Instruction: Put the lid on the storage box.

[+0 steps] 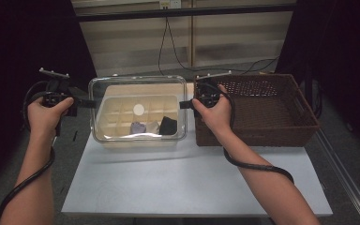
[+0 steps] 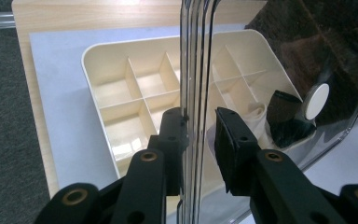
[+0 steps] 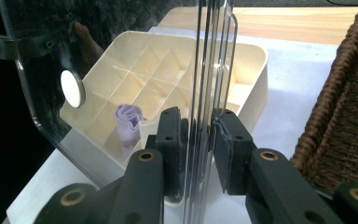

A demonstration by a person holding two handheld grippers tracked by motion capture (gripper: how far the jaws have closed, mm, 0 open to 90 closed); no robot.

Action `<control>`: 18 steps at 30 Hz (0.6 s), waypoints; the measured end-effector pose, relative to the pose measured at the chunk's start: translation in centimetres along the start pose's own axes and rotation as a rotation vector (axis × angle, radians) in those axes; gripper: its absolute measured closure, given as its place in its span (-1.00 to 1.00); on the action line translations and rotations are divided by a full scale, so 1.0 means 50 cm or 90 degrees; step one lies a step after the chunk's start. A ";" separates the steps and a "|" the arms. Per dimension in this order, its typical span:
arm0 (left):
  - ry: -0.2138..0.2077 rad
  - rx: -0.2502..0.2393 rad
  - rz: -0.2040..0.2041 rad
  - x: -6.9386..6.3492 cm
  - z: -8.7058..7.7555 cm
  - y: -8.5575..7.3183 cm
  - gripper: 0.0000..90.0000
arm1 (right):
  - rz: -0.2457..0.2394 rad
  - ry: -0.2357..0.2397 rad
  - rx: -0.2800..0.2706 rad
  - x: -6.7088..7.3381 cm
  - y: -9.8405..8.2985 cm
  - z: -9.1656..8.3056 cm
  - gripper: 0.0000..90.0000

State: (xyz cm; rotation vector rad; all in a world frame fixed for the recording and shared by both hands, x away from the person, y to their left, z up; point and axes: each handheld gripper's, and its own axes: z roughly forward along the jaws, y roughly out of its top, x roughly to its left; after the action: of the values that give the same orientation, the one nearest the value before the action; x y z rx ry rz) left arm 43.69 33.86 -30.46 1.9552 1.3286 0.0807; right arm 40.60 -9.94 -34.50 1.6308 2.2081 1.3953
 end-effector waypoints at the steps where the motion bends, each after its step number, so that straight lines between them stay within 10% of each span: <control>1: -0.002 -0.002 -0.004 0.002 0.001 0.002 0.62 | 0.003 -0.001 0.002 0.000 0.003 0.002 0.63; 18: 0.014 0.005 -0.029 0.038 0.015 0.020 0.62 | 0.009 -0.010 0.017 0.000 0.029 0.047 0.62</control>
State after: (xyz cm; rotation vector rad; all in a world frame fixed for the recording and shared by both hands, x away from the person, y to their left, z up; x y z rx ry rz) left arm 45.68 34.83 -31.04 1.9337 1.3890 0.0749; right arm 42.90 -8.45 -34.88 1.6638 2.2196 1.3575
